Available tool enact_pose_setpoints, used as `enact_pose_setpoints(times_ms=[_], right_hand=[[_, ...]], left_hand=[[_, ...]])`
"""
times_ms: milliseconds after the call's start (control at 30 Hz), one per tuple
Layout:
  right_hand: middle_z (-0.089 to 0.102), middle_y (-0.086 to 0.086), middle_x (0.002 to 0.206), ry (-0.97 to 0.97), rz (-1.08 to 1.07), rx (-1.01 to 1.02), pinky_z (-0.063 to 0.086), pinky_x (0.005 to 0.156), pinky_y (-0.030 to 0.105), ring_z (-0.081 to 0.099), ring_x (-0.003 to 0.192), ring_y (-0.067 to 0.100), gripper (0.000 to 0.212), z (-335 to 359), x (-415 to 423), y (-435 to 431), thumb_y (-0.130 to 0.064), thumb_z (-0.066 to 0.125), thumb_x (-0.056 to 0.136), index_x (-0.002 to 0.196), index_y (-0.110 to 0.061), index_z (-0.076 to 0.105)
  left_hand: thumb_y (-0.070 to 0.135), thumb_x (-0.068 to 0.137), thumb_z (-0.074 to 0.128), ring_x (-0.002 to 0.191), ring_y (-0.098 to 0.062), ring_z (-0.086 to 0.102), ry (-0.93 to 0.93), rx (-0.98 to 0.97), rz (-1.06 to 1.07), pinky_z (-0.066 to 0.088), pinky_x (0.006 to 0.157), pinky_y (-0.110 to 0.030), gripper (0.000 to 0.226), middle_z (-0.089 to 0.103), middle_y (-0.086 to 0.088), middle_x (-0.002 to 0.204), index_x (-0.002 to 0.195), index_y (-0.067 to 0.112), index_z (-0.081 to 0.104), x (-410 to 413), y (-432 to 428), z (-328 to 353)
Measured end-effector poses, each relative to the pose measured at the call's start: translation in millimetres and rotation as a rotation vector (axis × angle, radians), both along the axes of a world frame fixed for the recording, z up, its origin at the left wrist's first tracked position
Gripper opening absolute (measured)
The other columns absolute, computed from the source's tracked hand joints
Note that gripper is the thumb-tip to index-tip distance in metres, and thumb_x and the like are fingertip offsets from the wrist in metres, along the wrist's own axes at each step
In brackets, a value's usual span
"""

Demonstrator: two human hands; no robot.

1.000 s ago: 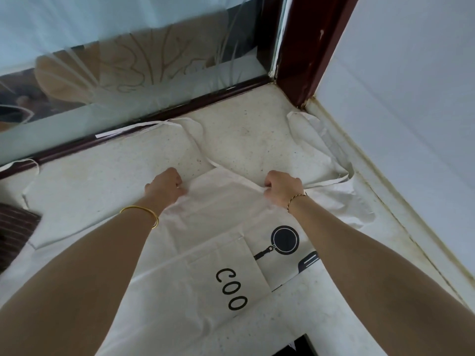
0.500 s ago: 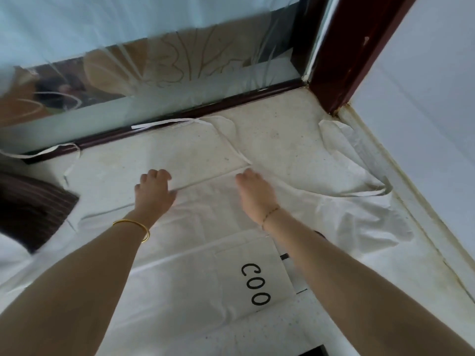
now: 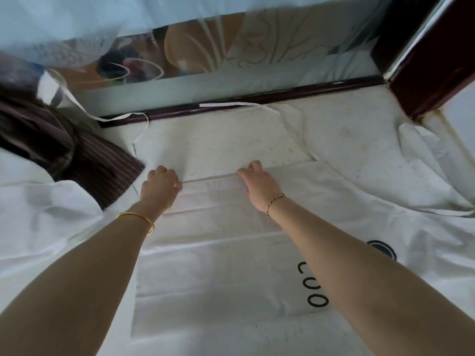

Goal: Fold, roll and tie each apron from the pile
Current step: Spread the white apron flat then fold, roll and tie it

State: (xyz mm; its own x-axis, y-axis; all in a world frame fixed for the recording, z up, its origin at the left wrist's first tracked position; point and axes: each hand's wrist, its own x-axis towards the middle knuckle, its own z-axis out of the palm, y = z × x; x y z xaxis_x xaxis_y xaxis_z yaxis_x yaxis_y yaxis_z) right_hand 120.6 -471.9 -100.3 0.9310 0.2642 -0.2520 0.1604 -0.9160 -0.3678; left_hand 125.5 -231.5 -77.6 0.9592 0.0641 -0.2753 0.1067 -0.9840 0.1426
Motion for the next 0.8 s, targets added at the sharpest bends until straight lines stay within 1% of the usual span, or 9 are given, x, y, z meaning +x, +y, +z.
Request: enact_pose_setpoints(times_ms=[133,233,367,433,500,600,700,767,800], right_hand=[[0.032,0.009,0.125,0.028,-0.028,0.052,0.052,0.078,0.038,0.056,0.089,0.029,0.042,-2,7,0,-0.001,0.047,0.086,0.125,-0.018,0.047],[0.032,0.008,0.126,0.023,-0.056,0.065,0.051,0.077,0.035,0.054,0.090,0.027,0.039,-3,7,-1,-0.005,0.048,0.088,0.124,-0.019,0.048],[0.034,0.005,0.125,0.009,-0.077,0.105,0.052,0.075,0.034,0.051,0.087,0.022,0.037,-4,5,-2,-0.006,0.049,0.089,0.123,-0.020,0.049],[0.034,0.004,0.125,0.008,-0.073,0.111,0.052,0.074,0.033,0.050,0.084,0.019,0.037,-4,5,-3,-0.006,0.050,0.090,0.124,-0.021,0.049],[0.034,0.003,0.126,0.012,-0.069,0.113,0.051,0.071,0.031,0.049,0.082,0.016,0.037,-3,5,-4,-0.007,0.050,0.091,0.125,-0.021,0.049],[0.034,0.003,0.127,0.008,-0.079,0.106,0.051,0.070,0.031,0.051,0.084,0.017,0.036,-1,4,-4,-0.010,0.049,0.092,0.126,-0.022,0.049],[0.035,0.005,0.129,0.001,-0.089,0.101,0.052,0.073,0.032,0.054,0.090,0.019,0.037,-2,3,-1,-0.010,0.049,0.092,0.128,-0.022,0.049],[0.034,0.006,0.132,0.021,-0.087,0.127,0.049,0.078,0.029,0.053,0.098,0.021,0.042,-1,2,-2,-0.008,0.049,0.092,0.132,-0.021,0.046],[0.033,0.007,0.135,0.035,-0.072,0.152,0.047,0.082,0.027,0.052,0.103,0.021,0.046,2,1,-3,-0.006,0.049,0.093,0.136,-0.020,0.043]], left_hand=[[0.014,0.089,0.061,0.105,-0.030,0.048,0.048,-0.066,0.007,0.044,0.088,-0.043,0.002,0.052,-0.008,0.103,0.090,0.015,0.060,10,6,1],[0.014,0.088,0.063,0.102,-0.028,0.051,0.071,-0.067,-0.021,0.046,0.088,-0.044,0.012,0.052,-0.004,0.097,0.079,0.020,0.056,16,9,1],[0.016,0.087,0.064,0.098,-0.028,0.052,0.104,-0.076,-0.051,0.047,0.088,-0.044,0.014,0.053,-0.003,0.094,0.077,0.021,0.056,22,14,1],[0.016,0.087,0.063,0.097,-0.028,0.053,0.105,-0.078,-0.065,0.047,0.087,-0.044,0.011,0.055,-0.005,0.096,0.079,0.019,0.058,23,15,0],[0.017,0.089,0.061,0.099,-0.028,0.052,0.096,-0.064,-0.073,0.046,0.087,-0.044,0.003,0.056,-0.008,0.101,0.086,0.015,0.060,24,17,-1],[0.016,0.091,0.057,0.101,-0.028,0.052,0.080,-0.029,-0.064,0.045,0.086,-0.041,0.007,0.057,-0.009,0.104,0.094,0.012,0.062,25,14,-4],[0.017,0.093,0.054,0.103,-0.028,0.050,0.039,0.087,-0.069,0.043,0.087,-0.040,0.011,0.055,-0.008,0.106,0.102,0.012,0.058,20,6,-2],[0.013,0.092,0.054,0.100,-0.027,0.050,-0.064,0.188,-0.126,0.043,0.086,-0.039,0.014,0.054,-0.009,0.105,0.105,0.010,0.054,12,-4,1],[0.008,0.090,0.053,0.098,-0.028,0.051,-0.108,0.167,-0.154,0.044,0.085,-0.039,0.015,0.053,-0.010,0.106,0.106,0.009,0.052,6,-12,2]])
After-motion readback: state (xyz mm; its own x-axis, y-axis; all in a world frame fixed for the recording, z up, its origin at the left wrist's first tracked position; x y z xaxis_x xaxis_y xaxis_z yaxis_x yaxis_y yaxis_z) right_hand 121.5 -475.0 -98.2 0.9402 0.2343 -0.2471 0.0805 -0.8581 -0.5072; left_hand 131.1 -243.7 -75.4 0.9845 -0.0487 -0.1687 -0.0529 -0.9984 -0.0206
